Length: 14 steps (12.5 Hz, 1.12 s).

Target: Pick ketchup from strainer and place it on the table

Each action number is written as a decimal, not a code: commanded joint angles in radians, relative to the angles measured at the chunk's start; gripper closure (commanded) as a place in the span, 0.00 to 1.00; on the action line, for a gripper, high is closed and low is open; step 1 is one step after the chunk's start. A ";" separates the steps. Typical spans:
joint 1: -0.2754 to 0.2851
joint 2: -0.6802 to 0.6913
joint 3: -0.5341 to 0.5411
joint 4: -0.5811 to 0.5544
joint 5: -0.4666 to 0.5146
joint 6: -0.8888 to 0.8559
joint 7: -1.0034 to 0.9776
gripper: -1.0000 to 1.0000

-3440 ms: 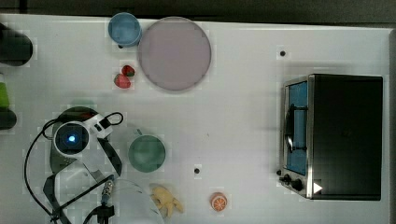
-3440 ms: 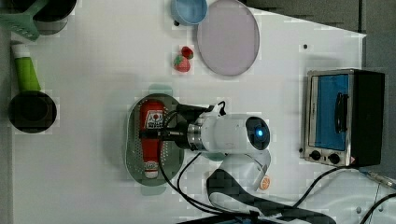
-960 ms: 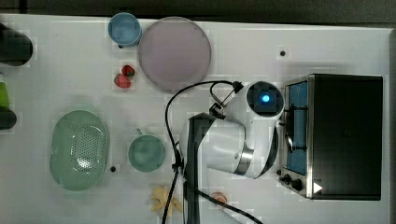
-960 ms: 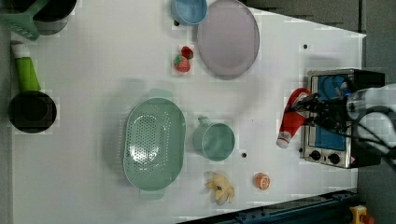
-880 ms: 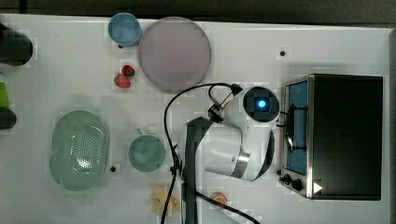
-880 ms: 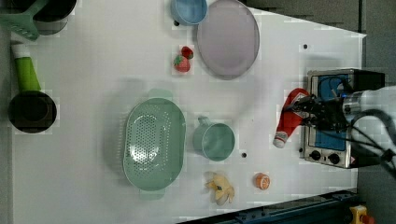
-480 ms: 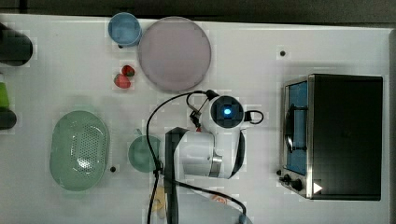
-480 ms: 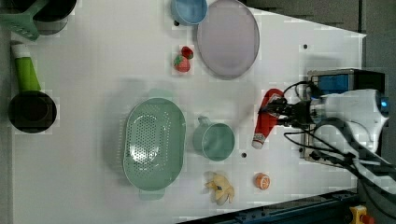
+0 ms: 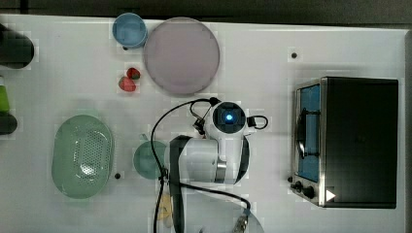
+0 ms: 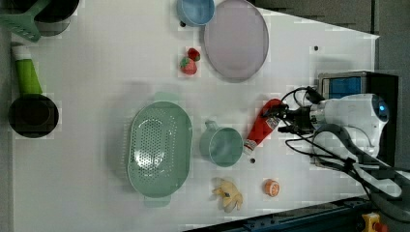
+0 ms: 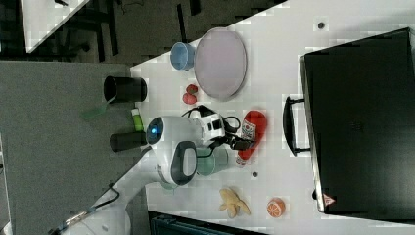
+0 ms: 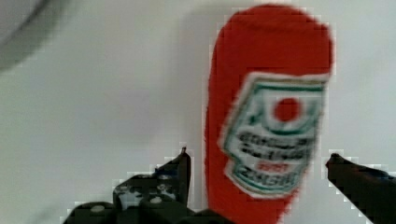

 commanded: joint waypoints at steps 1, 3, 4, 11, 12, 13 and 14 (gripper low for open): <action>-0.007 -0.199 -0.001 0.111 0.002 -0.111 -0.034 0.00; -0.007 -0.276 -0.005 0.196 0.002 -0.261 0.039 0.00; -0.007 -0.306 -0.005 0.247 0.002 -0.336 0.098 0.00; -0.006 -0.363 0.002 0.631 -0.005 -0.883 0.293 0.00; -0.007 -0.363 0.001 0.659 -0.006 -0.925 0.293 0.00; -0.007 -0.363 0.000 0.671 -0.006 -0.946 0.293 0.00; -0.007 -0.362 0.000 0.671 -0.006 -0.942 0.293 0.00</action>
